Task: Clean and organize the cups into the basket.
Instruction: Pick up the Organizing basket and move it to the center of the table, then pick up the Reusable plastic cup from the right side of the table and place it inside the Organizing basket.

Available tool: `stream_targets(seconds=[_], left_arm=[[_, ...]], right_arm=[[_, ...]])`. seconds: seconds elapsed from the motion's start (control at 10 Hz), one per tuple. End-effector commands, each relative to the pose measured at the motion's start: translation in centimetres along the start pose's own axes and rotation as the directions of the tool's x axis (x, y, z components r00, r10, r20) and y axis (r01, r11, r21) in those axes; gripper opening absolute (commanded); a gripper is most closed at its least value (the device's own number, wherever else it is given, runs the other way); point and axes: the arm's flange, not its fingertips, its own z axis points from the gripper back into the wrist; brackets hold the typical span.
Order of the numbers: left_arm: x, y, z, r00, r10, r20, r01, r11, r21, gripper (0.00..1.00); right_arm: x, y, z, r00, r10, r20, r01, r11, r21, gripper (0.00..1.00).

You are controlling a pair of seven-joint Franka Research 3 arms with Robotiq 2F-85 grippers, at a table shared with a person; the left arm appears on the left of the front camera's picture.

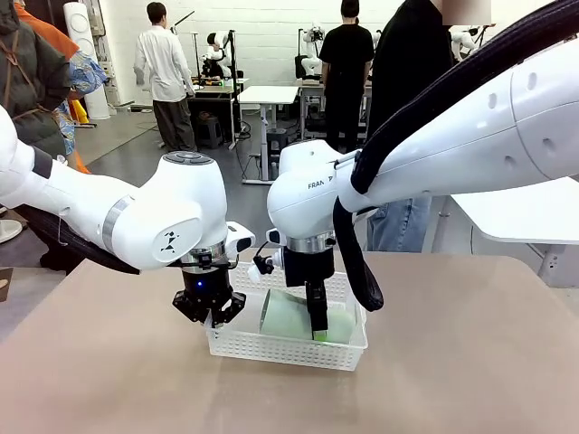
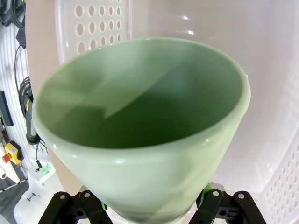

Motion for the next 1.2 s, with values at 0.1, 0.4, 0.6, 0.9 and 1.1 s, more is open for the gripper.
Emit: stream_targets(seconds=[0.1,0.4,0.6,0.9,1.1], left_arm=[[-0.3,0.0,0.3,1.0,0.002,0.012,-0.002,1.0,0.001,0.0],[-0.3,0.0,0.3,1.0,0.002,0.012,-0.002,1.0,0.001,0.0],[-0.3,0.0,0.3,1.0,0.002,0.012,-0.002,1.0,0.001,0.0],[-0.3,0.0,0.3,1.0,0.002,0.012,-0.002,1.0,0.001,0.0],[-0.3,0.0,0.3,1.0,0.002,0.012,-0.002,1.0,0.001,0.0]], right_arm=[[0.4,-0.5,0.0,1.0,0.004,-0.029,-0.003,0.999,0.033,0.81],[0.3,-0.6,0.0,1.0,0.012,-0.026,-0.011,0.999,0.054,1.0],[0.2,-0.7,0.0,1.0,0.014,-0.026,-0.013,0.998,0.056,1.0],[-0.9,0.0,0.2,1.0,-0.002,-0.021,0.002,1.0,0.016,1.0],[-5.2,2.0,0.6,0.997,0.007,0.083,-0.003,0.999,-0.05,1.0]])
